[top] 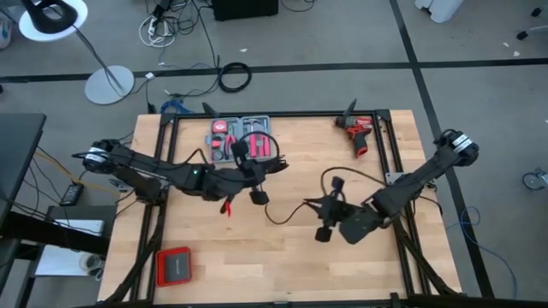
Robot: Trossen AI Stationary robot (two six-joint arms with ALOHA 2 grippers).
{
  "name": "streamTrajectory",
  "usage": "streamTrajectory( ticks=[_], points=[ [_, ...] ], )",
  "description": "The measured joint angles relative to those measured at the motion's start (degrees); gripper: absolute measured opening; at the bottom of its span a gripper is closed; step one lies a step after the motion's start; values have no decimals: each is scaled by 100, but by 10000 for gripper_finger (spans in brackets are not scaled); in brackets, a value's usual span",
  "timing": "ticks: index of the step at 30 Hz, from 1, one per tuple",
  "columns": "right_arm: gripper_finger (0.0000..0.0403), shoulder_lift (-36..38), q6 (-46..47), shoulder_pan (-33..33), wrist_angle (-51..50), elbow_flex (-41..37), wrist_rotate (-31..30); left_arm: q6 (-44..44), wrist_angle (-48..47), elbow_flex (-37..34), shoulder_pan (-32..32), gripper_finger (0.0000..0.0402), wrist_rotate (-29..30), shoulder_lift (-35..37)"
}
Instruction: Coil cords
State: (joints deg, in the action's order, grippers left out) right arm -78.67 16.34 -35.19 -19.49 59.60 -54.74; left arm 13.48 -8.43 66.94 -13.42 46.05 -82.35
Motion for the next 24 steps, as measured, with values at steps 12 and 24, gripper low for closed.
streamTrajectory(
  ticks=[12,24],
  points=[
    [4,977,305,-231,-1158,49,-970,-885,-1842,-1,-174,0,-677,0],
    [4,1403,1657,-68,-3187,49,-1148,-1631,-3267,-1,-497,0,-1450,26]
  ],
)
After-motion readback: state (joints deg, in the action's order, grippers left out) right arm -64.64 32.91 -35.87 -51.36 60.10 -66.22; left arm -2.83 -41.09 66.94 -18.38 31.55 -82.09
